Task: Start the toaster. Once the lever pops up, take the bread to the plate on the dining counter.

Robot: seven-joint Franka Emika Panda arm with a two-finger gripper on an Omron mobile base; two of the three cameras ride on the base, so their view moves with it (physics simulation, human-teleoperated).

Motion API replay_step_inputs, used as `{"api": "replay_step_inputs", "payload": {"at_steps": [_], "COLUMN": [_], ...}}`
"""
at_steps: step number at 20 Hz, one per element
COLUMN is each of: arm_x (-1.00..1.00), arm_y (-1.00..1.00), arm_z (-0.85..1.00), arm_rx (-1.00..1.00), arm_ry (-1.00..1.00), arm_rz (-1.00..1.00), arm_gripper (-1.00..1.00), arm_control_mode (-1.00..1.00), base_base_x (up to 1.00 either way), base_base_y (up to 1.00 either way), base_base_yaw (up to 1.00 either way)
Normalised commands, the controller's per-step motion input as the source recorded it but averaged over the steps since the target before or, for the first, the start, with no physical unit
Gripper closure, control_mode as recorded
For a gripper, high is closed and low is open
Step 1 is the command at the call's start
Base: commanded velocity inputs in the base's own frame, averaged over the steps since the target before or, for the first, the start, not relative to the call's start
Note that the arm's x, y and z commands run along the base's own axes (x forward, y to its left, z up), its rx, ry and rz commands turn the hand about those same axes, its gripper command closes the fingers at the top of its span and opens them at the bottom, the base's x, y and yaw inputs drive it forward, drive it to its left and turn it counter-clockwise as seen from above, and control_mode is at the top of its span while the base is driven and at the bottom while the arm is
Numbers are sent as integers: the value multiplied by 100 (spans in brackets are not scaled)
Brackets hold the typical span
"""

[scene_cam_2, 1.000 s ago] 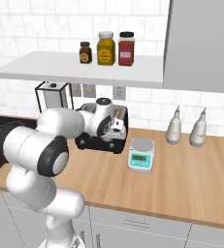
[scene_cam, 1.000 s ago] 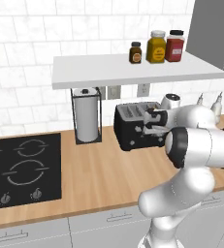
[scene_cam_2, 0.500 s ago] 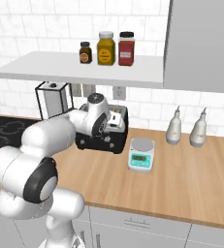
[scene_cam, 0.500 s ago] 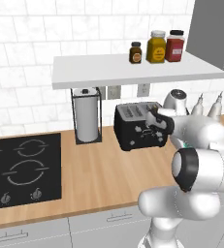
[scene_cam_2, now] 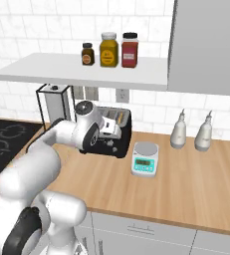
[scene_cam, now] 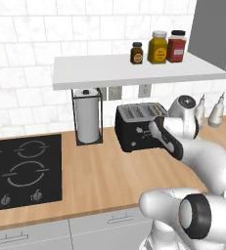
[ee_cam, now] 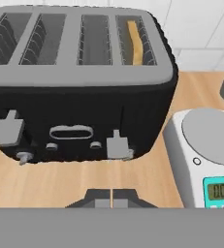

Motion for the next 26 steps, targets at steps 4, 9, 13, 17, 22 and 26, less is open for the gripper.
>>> {"api": "replay_step_inputs", "payload": {"at_steps": [4, 9, 13, 17, 22, 26], "arm_x": [-53, -36, -13, 0, 0, 0], "arm_y": [80, 78, 62, 45, 19, 0], "arm_z": [43, 17, 0, 0, -1, 0], "arm_rx": [-11, -17, -9, -6, -1, 0], "arm_ry": [0, 0, 1, 7, 4, 0], "arm_rz": [0, 0, 0, 0, 0, 0], "arm_gripper": [100, 100, 100, 100, -100, -100], "arm_control_mode": [-100, -100, -100, -100, -100, -100], "base_base_x": [0, 0, 0, 0, 0, 0], "base_base_y": [0, 0, 0, 0, 0, 0], "base_base_yaw": [0, 0, 0, 0, 0, 0]}}
